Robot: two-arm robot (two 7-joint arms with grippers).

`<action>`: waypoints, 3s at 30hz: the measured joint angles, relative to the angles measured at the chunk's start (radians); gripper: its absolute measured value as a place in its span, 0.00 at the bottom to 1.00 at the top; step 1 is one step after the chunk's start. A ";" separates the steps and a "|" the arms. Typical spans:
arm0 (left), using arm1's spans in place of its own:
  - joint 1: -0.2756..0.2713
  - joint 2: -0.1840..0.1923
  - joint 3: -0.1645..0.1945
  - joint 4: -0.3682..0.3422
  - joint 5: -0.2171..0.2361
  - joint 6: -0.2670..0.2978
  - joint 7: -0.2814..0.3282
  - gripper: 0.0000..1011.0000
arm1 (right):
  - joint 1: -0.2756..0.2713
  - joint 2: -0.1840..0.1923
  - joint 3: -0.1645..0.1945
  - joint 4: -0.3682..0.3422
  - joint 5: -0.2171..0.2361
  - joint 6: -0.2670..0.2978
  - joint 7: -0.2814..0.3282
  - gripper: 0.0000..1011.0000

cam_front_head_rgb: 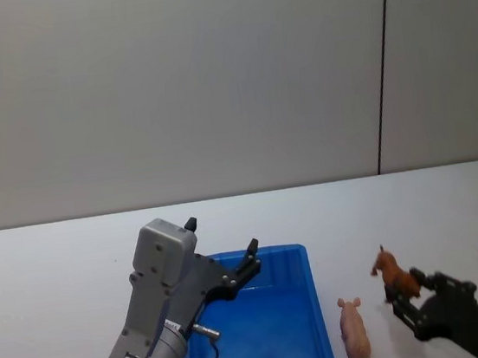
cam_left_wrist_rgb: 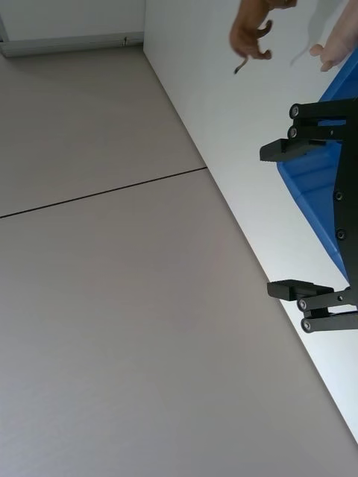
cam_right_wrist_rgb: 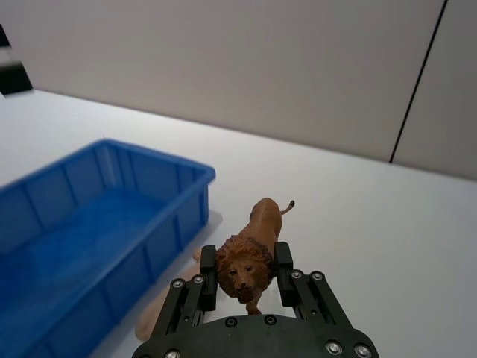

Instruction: Pick up the two dolls from the table and place them into the box.

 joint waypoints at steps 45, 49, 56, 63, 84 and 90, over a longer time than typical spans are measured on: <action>0.000 0.000 0.000 0.000 0.000 0.000 0.000 0.99 | 0.202 -0.125 -0.087 0.073 -0.033 0.167 0.248 0.93; 0.000 0.000 0.000 0.000 0.000 0.000 0.000 0.99 | 0.186 -0.107 -0.077 0.055 -0.027 0.157 0.226 0.99; 0.000 0.000 0.000 0.000 0.000 0.000 0.000 0.99 | 0.142 -0.065 -0.056 0.012 -0.014 0.144 0.184 0.99; 0.000 0.000 0.000 0.000 0.000 0.000 0.000 0.99 | 0.099 -0.027 -0.042 -0.018 -0.002 0.143 0.151 0.99; 0.000 0.000 0.000 0.000 0.000 0.000 0.000 0.99 | 0.036 0.010 -0.045 0.002 -0.005 0.178 0.127 0.99; 0.000 0.000 0.000 0.000 0.000 0.000 0.000 0.99 | 0.043 -0.008 -0.057 0.036 -0.014 0.174 0.107 0.99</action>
